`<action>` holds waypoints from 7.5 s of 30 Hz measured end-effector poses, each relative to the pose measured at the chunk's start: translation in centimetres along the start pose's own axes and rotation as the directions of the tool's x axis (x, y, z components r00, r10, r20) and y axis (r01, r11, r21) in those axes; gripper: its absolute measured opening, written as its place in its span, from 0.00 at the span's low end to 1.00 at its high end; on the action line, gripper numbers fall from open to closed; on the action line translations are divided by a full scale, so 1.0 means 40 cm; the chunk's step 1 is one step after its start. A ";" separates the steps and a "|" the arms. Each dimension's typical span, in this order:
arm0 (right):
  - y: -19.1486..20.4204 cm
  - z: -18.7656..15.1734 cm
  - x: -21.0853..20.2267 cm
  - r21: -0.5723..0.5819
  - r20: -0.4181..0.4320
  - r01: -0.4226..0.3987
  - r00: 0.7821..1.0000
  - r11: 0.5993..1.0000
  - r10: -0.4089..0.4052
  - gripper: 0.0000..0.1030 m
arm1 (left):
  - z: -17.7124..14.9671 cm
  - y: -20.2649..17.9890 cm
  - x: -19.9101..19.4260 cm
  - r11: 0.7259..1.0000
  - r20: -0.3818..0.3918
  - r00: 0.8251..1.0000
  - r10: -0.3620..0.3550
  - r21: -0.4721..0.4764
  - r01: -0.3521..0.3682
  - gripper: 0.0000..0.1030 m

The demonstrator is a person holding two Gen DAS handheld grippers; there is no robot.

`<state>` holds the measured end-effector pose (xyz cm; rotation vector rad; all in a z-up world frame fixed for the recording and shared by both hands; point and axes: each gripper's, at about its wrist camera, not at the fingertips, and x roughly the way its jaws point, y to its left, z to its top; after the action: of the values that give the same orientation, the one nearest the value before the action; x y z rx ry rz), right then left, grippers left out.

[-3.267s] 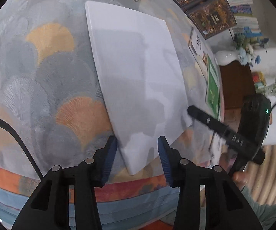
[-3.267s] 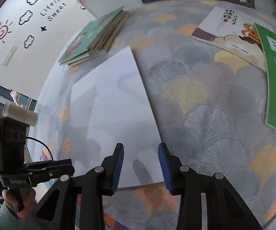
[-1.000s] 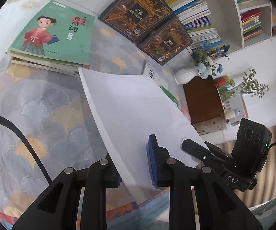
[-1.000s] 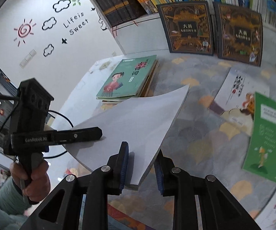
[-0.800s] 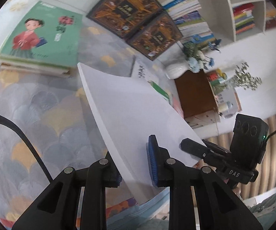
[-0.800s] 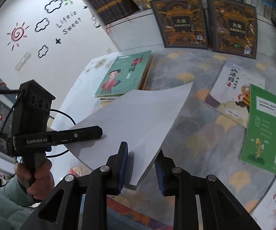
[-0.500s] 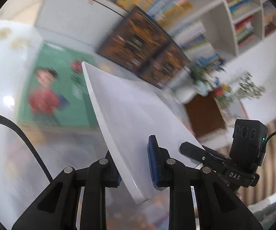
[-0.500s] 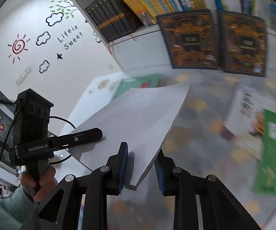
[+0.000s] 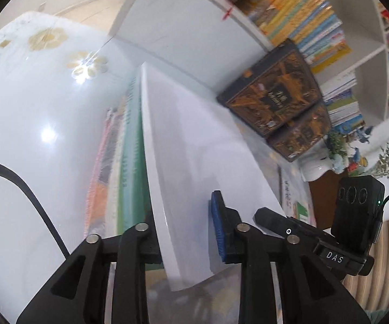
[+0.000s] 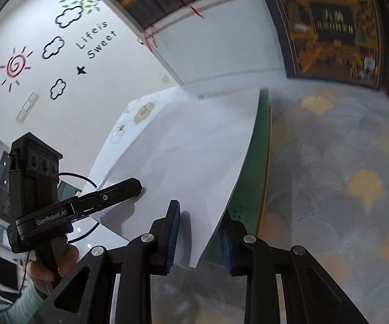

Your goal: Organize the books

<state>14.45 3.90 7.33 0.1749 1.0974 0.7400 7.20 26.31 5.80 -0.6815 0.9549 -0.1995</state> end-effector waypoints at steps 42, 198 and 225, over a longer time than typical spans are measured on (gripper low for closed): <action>-0.872 -0.620 -0.846 0.561 0.016 0.244 0.952 0.791 -0.304 0.54 | -0.604 -0.864 0.447 0.954 -0.459 0.889 0.008 0.271 0.131 0.68; 0.030 -0.167 -0.285 -0.006 0.068 -0.030 0.997 1.000 0.030 0.24 | -0.137 -0.195 -0.154 0.987 0.058 0.986 -0.159 0.010 0.158 0.12; -0.017 -0.021 0.020 0.139 -0.100 -0.033 0.994 0.990 0.047 0.25 | -0.084 0.074 -0.116 0.983 0.040 0.998 -0.040 -0.178 0.047 0.25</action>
<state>14.22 3.70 6.03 0.2793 1.2474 0.7156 1.42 29.17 5.85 -0.8693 0.9312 -0.1401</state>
